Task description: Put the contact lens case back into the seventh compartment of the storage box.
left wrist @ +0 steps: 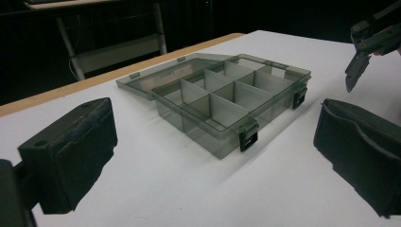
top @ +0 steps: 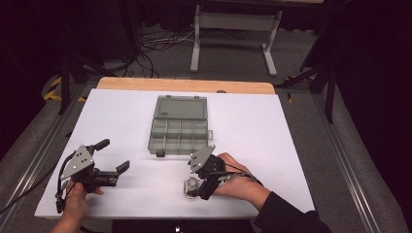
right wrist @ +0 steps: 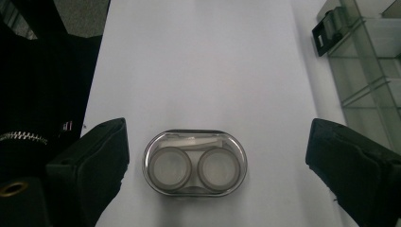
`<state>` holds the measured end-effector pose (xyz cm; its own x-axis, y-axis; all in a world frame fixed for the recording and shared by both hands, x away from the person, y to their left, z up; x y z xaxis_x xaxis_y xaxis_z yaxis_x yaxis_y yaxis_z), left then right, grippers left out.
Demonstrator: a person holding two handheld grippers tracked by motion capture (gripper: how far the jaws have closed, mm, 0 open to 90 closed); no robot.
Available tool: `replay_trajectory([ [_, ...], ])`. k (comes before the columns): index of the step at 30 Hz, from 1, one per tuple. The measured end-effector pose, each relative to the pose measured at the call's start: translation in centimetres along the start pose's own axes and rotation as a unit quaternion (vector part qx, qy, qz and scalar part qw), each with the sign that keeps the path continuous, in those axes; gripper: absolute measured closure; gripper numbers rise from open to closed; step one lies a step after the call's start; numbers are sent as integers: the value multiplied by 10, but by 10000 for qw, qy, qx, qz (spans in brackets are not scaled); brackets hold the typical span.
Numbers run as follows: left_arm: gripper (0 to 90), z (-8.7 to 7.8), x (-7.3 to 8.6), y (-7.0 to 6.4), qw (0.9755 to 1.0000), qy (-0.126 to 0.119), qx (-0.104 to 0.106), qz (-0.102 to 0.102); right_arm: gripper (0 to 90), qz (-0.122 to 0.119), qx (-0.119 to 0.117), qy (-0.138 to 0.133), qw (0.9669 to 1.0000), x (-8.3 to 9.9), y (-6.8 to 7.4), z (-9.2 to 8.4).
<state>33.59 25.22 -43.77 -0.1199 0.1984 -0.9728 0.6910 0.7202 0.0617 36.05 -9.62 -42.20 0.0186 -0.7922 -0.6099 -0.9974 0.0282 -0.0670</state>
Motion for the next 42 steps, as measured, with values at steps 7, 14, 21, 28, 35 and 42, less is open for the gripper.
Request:
replay_trajectory([
  [7, 12, 0, 0, 0, 10000, -1, -2, -2, 94, 24, -160, 289, 9995, 0, 2, 7],
  [14, 12, 0, 0, 0, 10000, 7, -1, 6, 114, 56, -287, 417, 9987, 0, 3, 10],
  [21, 11, 0, 0, 0, 10000, 5, -13, -18, 143, 77, -379, 561, 9977, 0, 3, 13],
  [28, 12, 0, 0, 0, 10000, -1, -14, -21, 163, 84, -382, 687, 9969, 0, 3, 17],
  [35, 12, 0, 0, 0, 10000, 4, -15, -15, 193, 156, -352, 872, 9954, 0, 3, 20],
  [42, 12, 0, 0, 0, 10000, 5, -17, -9, 216, 195, -359, 1011, 9940, 1, 3, 24],
])
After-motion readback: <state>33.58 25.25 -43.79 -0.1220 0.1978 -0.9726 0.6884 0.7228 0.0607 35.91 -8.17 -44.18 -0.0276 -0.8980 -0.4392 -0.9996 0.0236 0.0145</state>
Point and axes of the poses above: each handheld gripper's, and its own axes: z roughly forward along the jaws, x roughly out of its underside, y roughly to its left, the point moved 1 cm from there along z, roughly forward along the jaws
